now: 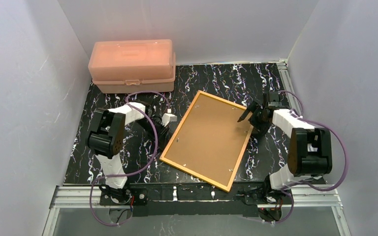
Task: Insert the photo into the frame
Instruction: Adjust the photo frame at the center of the board.
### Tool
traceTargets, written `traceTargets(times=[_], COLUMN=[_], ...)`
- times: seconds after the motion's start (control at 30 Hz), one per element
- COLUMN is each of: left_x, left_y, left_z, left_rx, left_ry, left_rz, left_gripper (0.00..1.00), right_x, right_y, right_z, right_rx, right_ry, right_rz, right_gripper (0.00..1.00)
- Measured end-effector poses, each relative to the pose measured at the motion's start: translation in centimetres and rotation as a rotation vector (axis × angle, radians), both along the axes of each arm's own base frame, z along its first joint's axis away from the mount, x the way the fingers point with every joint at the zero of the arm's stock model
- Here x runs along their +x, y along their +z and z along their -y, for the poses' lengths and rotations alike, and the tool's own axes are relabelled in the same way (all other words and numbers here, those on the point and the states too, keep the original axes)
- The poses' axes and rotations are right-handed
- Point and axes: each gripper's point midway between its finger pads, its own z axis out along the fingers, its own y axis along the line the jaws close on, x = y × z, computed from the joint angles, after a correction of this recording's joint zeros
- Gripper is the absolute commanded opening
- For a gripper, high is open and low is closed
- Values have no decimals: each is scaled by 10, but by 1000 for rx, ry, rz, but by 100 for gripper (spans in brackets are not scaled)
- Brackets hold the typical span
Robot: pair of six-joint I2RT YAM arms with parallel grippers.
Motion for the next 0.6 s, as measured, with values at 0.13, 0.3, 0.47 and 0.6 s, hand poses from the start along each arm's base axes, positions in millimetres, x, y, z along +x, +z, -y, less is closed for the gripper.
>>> traceTargets(times=[0.13, 0.3, 0.47, 0.6], left_x=[-15, -30, -37, -38], left_y=[0, 1, 6, 11], left_z=[8, 18, 25, 25], left_rx=[-17, -23, -29, -34], left_ry=[-37, -79, -95, -89], left_rz=[-31, -48, -49, -45], left_gripper=[12, 14, 20, 25], right_x=[16, 41, 66, 77], right_y=[0, 2, 2, 1], right_z=[-6, -11, -22, -31], right_rx=[27, 47, 82, 87], right_ry=[13, 41, 75, 103], right_rz=[6, 24, 48, 49], right_gripper=[99, 99, 99, 99])
